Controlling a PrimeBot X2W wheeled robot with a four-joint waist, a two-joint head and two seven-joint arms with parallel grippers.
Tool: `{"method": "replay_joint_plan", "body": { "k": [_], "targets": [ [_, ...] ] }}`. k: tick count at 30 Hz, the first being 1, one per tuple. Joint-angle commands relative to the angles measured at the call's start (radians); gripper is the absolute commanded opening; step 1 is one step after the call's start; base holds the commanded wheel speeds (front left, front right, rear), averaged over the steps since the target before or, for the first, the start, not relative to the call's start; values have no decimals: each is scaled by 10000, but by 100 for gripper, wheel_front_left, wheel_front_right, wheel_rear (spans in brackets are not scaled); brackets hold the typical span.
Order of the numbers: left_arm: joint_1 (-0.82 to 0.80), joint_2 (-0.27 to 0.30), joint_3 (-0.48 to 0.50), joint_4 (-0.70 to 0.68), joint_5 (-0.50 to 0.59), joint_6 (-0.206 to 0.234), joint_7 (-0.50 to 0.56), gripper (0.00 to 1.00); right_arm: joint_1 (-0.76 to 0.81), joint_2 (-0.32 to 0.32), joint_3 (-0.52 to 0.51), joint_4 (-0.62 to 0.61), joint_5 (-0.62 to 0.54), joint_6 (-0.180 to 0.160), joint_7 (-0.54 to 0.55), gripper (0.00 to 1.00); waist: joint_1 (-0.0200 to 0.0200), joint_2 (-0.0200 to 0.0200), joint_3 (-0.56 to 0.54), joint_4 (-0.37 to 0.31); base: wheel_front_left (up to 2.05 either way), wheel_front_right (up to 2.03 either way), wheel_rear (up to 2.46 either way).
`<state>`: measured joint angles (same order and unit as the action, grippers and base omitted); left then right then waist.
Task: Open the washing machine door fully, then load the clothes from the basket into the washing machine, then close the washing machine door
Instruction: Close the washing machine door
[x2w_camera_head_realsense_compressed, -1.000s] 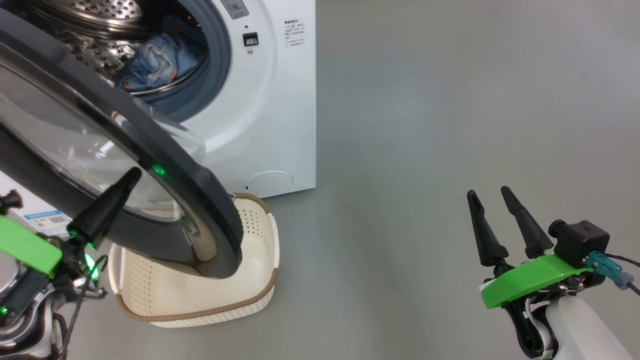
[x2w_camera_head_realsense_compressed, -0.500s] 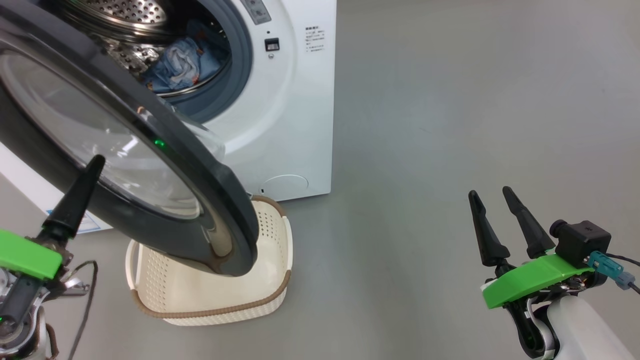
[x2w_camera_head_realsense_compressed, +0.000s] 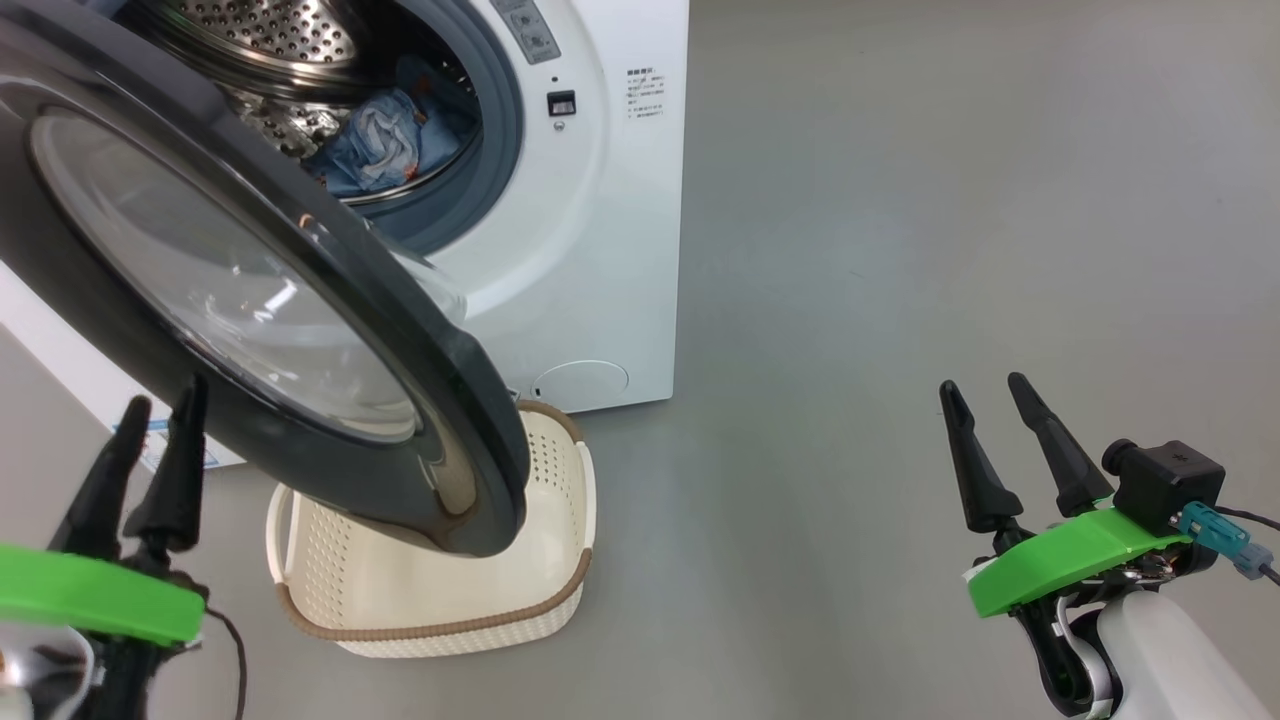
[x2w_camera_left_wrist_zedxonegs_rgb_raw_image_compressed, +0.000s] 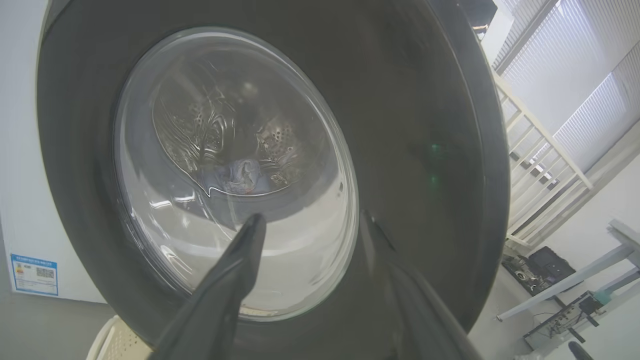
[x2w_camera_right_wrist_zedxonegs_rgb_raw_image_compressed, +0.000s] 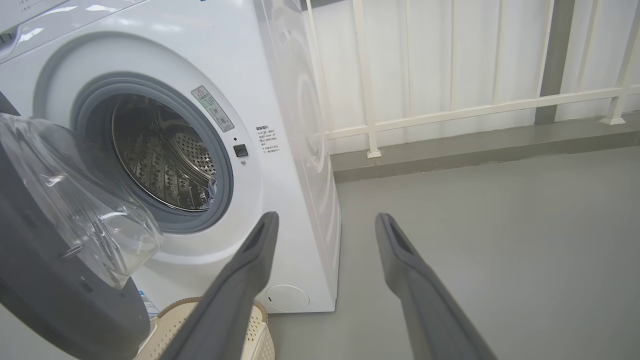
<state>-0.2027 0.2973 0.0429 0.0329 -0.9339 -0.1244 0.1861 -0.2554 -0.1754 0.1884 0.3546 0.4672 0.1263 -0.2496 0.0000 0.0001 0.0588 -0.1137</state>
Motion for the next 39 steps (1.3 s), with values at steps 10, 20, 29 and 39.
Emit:
{"method": "replay_joint_plan", "body": {
  "k": [10,20,29,39],
  "targets": [
    [481,501,-361,422,2151,-61,-2787,100,-15,-115,220,-229,31,44,-122,100,0,-1,-50,-72,0,0,0],
    [841,400,-864,1351,3998,437,-4249,100,16,-148,309,-207,86,44,-122,100,0,-1,-103,-149,0,0,0],
    [873,-83,-721,1661,4394,461,-4461,100,40,-173,245,-242,79,44,-122,100,0,-1,-20,-4,0,0,0],
    [783,-392,-387,1647,4717,279,-4476,100,7,-145,228,-276,43,44,-122,100,0,-1,56,85,0,0,0]
  ]
}}
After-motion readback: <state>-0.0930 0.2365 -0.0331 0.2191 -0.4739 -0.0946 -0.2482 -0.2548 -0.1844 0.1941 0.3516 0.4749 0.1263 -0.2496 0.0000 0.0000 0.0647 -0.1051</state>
